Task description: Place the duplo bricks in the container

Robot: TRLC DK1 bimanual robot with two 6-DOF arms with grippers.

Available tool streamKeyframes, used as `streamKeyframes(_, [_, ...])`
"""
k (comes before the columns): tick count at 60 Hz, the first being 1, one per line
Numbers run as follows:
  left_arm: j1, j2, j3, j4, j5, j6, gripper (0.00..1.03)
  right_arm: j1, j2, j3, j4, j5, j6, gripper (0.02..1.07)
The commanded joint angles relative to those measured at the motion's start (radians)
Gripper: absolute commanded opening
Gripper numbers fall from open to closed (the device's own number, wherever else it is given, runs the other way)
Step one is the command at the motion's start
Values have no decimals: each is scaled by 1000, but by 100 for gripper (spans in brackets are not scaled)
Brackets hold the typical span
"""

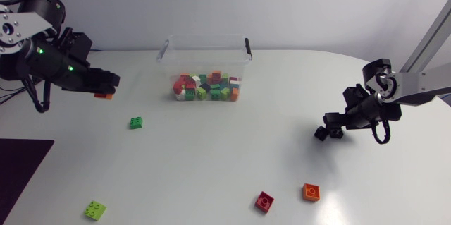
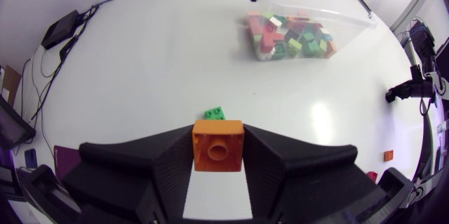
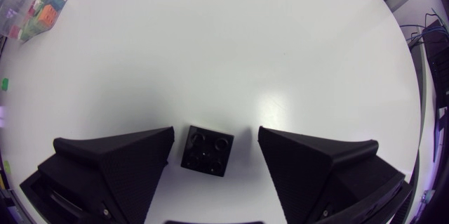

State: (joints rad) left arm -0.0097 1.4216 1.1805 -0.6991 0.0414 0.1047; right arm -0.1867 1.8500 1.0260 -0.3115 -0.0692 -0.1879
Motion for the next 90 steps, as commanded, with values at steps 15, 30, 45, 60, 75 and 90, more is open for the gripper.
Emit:
streamKeyframes(15, [-55, 119, 209, 4, 5, -39, 30, 47, 25, 19, -51, 138, 56, 72])
streamKeyframes(30, [-90, 166, 289, 29, 5, -59, 30, 46, 34, 22, -55, 134, 94, 43])
streamKeyframes(45, [-141, 191, 354, 135, 5, -76, 30, 59, -51, 22, -106, 86, 120, 32])
streamKeyframes(60, [-230, 309, 458, 217, 5, -91, 31, 159, -189, 89, -155, 74, 137, 32])
streamKeyframes(75, [-242, 596, 757, 207, 5, -103, 31, 286, -235, 200, -163, 35, 177, 32])
streamKeyframes(90, [-231, 741, 900, 159, 5, -108, 62, 389, -224, 327, -143, 20, 199, 32])
